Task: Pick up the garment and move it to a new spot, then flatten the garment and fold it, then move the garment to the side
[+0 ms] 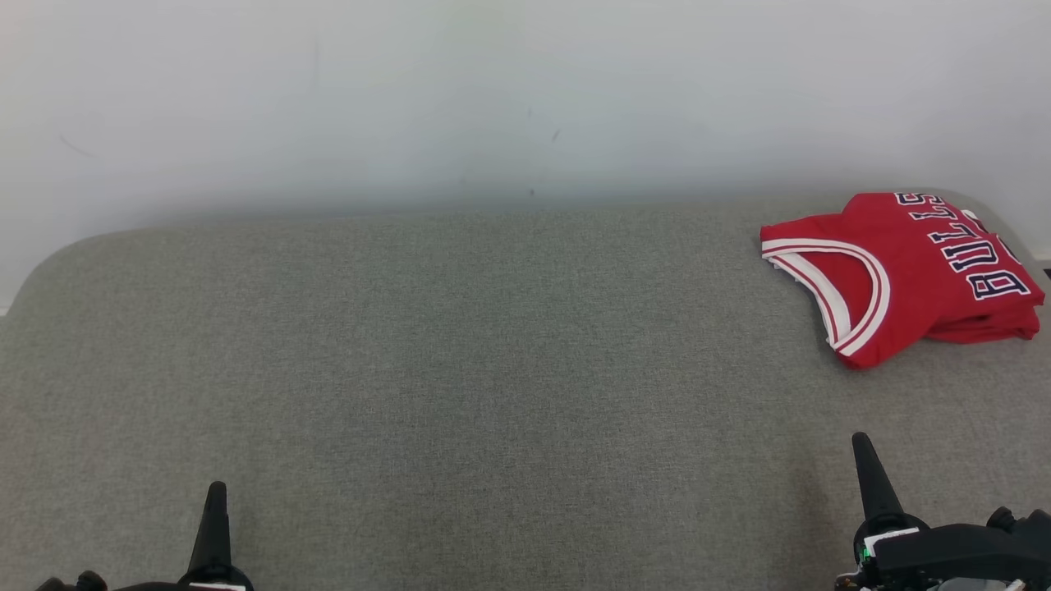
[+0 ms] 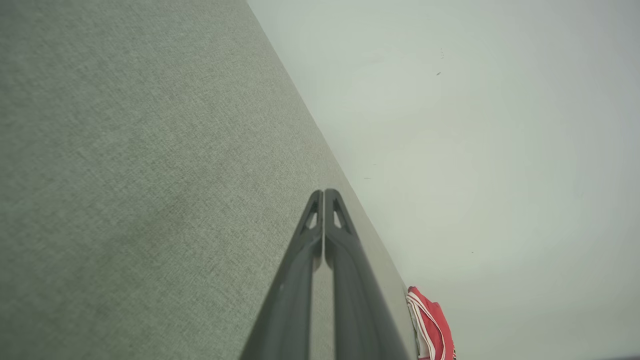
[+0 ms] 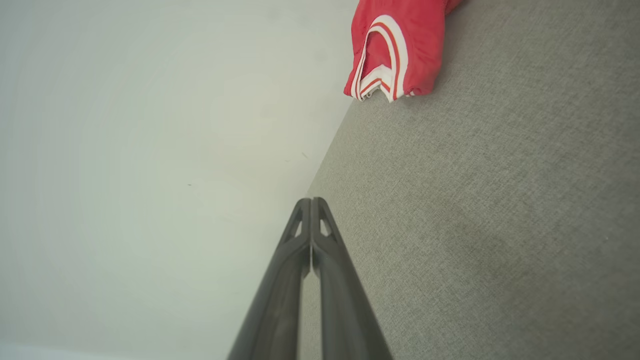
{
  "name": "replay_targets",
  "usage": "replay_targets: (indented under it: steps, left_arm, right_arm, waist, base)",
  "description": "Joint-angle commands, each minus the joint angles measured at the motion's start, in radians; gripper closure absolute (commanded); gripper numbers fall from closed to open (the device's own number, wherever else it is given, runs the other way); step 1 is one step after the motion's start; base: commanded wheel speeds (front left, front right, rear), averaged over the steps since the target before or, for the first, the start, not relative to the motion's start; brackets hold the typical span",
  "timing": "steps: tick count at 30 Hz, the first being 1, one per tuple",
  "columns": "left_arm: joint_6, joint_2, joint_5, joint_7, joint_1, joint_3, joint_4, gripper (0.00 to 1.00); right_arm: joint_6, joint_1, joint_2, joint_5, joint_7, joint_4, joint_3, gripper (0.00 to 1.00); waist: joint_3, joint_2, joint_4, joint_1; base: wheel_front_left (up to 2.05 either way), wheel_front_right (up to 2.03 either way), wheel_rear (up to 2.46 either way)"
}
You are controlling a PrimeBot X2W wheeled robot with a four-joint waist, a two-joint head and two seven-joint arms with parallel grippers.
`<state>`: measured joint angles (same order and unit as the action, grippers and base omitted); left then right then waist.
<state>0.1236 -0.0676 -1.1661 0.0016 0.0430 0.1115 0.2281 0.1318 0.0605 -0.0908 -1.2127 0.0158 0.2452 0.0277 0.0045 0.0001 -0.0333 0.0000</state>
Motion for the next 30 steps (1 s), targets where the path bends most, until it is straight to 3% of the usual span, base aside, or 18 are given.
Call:
replay_targets:
  steps: [1, 30]
  left_arm:
    - [0.003, 0.000, -0.021, 0.006, 0.021, 0.003, -0.005, 1.00]
    - [0.008, 0.010, -0.268, 0.070, 0.051, 0.004, 0.009, 1.00]
  right_arm:
    - [-0.001, 0.016, 0.002, -0.026, -0.007, -0.008, 0.006, 1.00]
    - [-0.002, 0.037, 0.019, -0.250, -0.073, -0.005, 0.046, 1.00]
  waist:
    - [0.000, -0.0001, 0.001, 0.0000]
    - [-0.001, -0.0001, 0.018, 0.0000]
  base:
    - [0.00, 0.00, 0.00]
    - [0.00, 0.00, 0.00]
